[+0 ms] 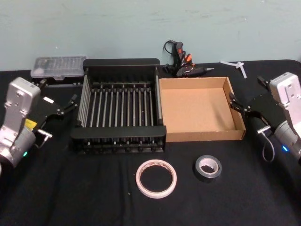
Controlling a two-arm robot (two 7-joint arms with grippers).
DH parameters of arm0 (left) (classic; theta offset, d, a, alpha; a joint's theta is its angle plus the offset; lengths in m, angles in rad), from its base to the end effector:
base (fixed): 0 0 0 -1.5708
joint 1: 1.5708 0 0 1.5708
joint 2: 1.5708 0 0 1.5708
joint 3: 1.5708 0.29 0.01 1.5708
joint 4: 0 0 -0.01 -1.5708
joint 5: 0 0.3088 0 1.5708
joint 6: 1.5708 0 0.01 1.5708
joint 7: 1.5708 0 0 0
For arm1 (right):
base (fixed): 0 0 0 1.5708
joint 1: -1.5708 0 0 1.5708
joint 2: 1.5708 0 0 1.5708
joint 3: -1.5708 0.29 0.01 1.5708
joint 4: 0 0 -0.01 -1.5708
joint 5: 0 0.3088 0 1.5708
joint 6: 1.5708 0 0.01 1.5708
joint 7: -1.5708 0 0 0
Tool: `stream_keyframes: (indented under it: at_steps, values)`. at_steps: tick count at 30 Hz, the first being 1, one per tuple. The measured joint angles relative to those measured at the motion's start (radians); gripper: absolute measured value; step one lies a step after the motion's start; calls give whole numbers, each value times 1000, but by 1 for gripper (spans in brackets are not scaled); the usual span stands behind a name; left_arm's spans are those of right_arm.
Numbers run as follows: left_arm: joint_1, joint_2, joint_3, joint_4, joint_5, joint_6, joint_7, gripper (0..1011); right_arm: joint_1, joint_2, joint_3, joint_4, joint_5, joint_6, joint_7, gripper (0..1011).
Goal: Pick up the white tape and place it into the black box , Pick up the silver tape and place it into the brown box.
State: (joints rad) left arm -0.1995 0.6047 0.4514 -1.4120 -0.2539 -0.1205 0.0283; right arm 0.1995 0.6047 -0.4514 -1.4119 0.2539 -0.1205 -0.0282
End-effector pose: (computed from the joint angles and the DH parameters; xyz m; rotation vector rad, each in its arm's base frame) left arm 0.3581 0.0827 -0.3023 0.3045 -0.2850 1.2480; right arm 0.3581 -0.0827 -0.3023 -0.3046 -0.2850 -1.2479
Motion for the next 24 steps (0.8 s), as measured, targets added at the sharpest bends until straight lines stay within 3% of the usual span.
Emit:
stream_keyframes:
  at_steps: [14,24]
  values:
    - [0,0,0,0,0,0,0,1001,-13,-7,17,-12,3,1,28,1002]
    - [0,0,0,0,0,0,0,1001,-59,-9,56,-76,47,27,81,1002]
